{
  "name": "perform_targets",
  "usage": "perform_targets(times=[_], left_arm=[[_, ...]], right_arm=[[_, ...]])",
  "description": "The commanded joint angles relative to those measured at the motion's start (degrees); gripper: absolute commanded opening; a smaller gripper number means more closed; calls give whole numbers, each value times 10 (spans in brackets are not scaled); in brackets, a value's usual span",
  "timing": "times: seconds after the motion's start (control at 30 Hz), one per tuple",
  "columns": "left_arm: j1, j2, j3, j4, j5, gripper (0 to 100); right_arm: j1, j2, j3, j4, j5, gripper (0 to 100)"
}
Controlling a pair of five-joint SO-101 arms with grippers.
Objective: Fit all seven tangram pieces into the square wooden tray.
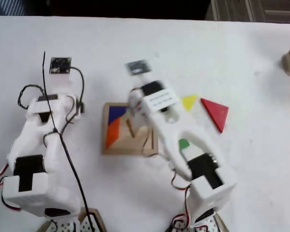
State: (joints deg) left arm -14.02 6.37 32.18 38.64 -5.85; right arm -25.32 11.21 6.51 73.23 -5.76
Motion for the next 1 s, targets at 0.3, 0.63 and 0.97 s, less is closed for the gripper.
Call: perform_targets(times=[0.3, 0.63, 0.97], left_arm=[[43, -14, -33, 16, 70, 191], [209, -173, -28, 110, 140, 24], [396, -168, -6, 24, 190, 23]], right_arm=[[181, -57, 105, -81, 61, 19], [234, -74, 135, -154, 61, 18], [244, -74, 134, -178, 67, 21]])
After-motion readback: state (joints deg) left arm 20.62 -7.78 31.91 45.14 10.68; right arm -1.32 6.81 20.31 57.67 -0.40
